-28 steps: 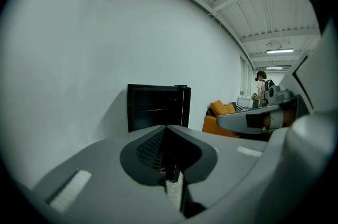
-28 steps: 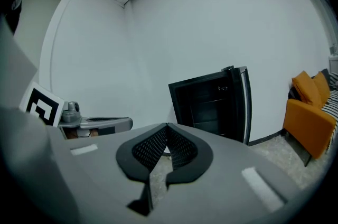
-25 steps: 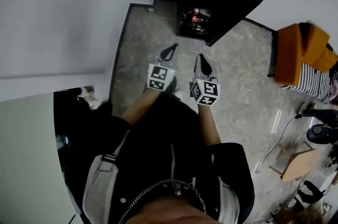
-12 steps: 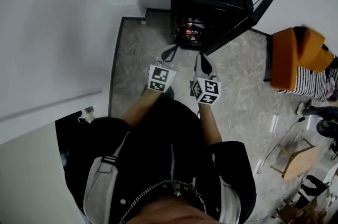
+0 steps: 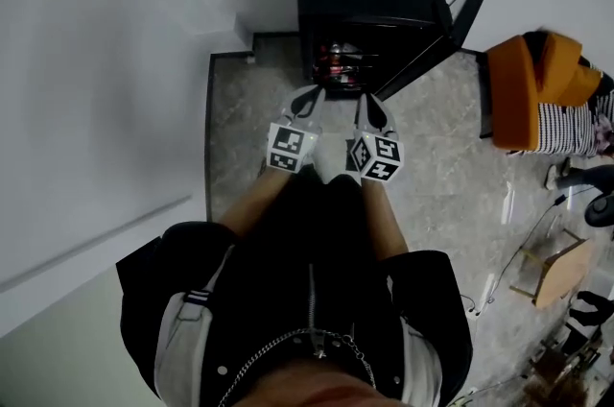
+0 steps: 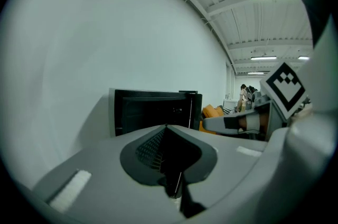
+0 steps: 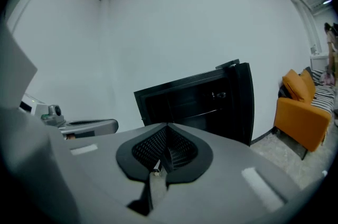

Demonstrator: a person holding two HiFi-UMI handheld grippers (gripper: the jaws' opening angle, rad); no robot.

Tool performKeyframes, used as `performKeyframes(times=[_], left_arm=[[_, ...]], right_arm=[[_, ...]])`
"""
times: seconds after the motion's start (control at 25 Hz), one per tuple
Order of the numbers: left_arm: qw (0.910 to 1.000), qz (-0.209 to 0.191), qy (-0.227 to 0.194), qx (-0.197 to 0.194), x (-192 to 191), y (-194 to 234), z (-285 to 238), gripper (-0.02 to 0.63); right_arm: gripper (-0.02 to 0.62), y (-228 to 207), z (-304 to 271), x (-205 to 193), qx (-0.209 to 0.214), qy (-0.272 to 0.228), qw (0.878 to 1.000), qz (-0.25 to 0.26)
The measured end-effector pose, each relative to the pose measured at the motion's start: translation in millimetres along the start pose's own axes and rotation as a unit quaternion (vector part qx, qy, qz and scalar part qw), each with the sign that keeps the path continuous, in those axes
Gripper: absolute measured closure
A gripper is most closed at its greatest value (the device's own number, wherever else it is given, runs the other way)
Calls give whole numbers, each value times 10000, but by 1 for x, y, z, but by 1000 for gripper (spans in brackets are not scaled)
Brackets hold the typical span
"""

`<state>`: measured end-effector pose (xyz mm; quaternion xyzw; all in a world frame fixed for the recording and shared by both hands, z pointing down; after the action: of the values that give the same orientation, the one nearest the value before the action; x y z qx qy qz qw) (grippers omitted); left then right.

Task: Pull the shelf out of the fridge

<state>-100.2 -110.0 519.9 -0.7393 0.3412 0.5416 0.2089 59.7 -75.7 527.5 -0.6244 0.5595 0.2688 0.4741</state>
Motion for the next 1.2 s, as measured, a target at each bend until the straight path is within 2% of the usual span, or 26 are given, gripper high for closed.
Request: performKeyframes(times=[0.28,0.48,0.6,0.8,0.96,1.2], left_arm=[[9996,-134,14,-241,4,3,-4,595],[9992,-229,68,-327,7,2,-5,595],[9986,-393,147,-328,6,4,-7,595],[9982,-506,238,-202,10,18,-5,595],[9978,-519,402,-62,6,25,0,595],[9968,-509,595,139,-1,33,6,595]], right_arm=[[592,-15,-17,9,-179,-157,9992,-324],[592,-34,-41,23,-112,-376,9977,-550],[592,-45,-58,26,-32,-439,9977,-525],[588,-69,-96,30,-209,-317,9975,-603],[554,-90,-126,27,-14,-309,9929,-1151],[502,-123,-162,22,193,-339,9745,-2210]])
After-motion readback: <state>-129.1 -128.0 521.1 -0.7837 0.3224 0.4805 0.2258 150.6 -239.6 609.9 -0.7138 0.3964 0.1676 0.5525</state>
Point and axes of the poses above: the fingertips, and each gripper's own axes: z backward along the fingers, y to its left, x out of its top, the point moved 7 cm from there along z, backward along the fingers, and after that the axes turned 6 degrees about y, right-handed, at the moved point
